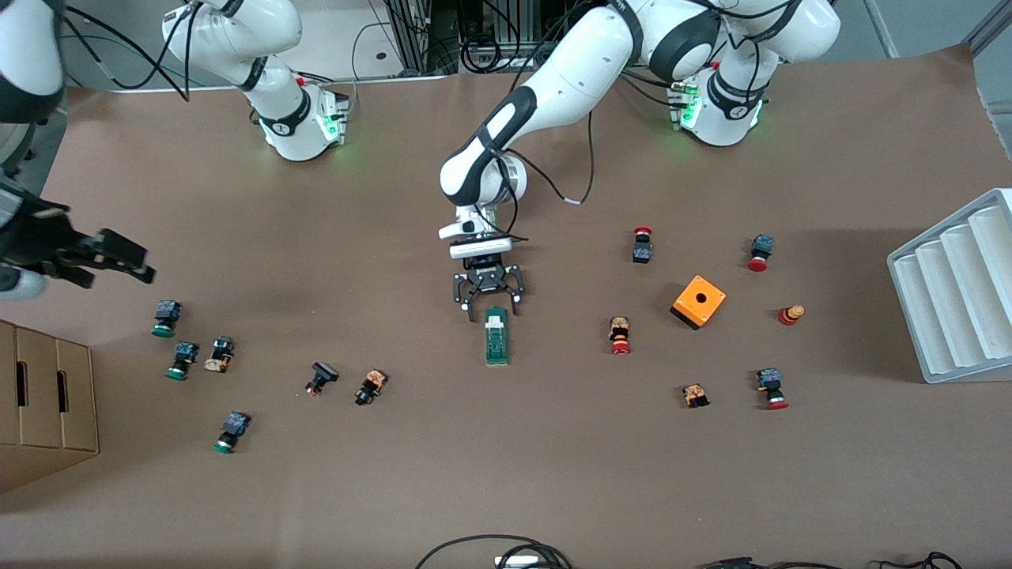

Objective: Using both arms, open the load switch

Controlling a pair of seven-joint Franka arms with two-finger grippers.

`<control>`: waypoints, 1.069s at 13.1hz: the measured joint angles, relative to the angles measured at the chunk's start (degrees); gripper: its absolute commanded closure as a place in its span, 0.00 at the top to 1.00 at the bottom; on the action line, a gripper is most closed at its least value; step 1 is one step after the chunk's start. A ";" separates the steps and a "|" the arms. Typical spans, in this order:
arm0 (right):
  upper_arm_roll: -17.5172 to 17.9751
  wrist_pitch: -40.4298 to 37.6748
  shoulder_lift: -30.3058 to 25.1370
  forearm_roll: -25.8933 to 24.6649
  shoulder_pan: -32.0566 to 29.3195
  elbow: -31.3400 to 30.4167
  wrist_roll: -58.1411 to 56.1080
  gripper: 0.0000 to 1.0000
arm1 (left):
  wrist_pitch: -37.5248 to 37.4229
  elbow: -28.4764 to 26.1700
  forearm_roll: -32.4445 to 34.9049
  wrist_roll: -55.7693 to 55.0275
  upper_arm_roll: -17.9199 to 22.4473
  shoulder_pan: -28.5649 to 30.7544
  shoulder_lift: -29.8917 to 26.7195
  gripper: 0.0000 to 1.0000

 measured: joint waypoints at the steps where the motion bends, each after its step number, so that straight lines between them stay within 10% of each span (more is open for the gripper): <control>1: -1.40 0.01 -1.10 0.00 -0.06 -1.29 -1.53 1.00 | 0.06 0.03 -0.76 1.35 -0.04 0.00 -0.96 1.00; 14: -2.19 1.04 -1.66 -1.02 0.04 -1.03 -5.25 1.00 | 2.77 0.93 -18.34 26.44 -0.17 0.03 -14.67 1.00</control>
